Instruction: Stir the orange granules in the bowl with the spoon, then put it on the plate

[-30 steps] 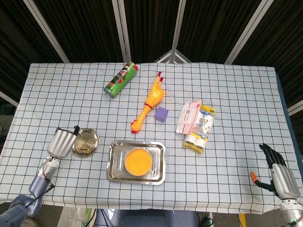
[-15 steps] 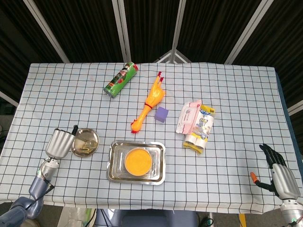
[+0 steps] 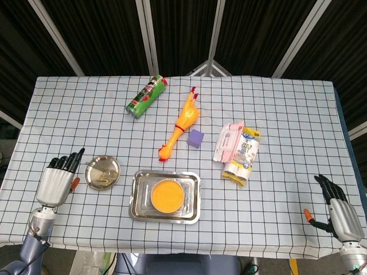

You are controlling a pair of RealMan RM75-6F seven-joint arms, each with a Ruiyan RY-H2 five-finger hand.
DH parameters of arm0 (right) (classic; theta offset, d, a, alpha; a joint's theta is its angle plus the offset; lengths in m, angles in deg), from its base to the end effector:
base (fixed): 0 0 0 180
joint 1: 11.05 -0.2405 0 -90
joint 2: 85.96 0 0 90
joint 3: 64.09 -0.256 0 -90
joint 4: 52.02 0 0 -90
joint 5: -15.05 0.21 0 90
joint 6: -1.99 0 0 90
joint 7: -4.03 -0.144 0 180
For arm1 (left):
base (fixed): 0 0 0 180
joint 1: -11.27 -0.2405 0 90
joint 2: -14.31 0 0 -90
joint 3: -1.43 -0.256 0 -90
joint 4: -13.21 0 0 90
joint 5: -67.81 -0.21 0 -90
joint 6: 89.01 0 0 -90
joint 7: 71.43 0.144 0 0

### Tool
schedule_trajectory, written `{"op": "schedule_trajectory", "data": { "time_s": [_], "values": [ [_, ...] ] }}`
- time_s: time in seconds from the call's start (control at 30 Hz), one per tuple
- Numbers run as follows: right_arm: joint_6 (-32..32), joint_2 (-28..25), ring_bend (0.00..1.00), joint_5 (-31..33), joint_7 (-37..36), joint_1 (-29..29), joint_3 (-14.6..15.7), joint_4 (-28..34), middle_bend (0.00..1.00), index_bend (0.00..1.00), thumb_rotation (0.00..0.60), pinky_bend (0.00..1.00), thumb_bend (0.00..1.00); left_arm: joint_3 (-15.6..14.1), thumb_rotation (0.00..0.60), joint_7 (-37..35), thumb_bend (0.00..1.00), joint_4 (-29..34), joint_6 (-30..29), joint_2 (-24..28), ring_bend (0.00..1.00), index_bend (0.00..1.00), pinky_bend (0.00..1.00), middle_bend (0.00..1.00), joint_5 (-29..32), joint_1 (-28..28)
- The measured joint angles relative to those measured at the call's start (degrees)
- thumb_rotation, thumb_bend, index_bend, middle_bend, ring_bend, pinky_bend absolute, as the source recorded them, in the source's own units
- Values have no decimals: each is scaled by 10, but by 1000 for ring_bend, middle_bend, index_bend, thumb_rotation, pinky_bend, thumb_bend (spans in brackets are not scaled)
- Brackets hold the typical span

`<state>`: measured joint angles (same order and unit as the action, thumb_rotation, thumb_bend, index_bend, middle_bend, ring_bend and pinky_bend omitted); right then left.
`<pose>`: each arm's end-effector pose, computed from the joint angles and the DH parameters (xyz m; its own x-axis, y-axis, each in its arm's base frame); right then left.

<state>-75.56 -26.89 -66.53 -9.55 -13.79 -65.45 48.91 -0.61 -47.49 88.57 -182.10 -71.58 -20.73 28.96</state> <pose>-0.3124 -0.1599 0.1555 0.0867 -0.1480 0.9852 -0.9849 0.1358 0.1071 -0.2673 0.2288 0.0635 0.6433 -0.2168 0.7343 0.7066 -0.2013 -0.6784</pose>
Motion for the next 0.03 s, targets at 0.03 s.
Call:
{"op": "schedule_trajectory", "data": {
  "time_s": [0.03],
  "values": [
    [-1, 0, 0, 1, 2, 0, -1, -1, 0, 0, 600, 0, 404, -4, 600, -2, 147, 30, 2, 14, 3, 0, 20, 0, 3, -6]
  ]
}}
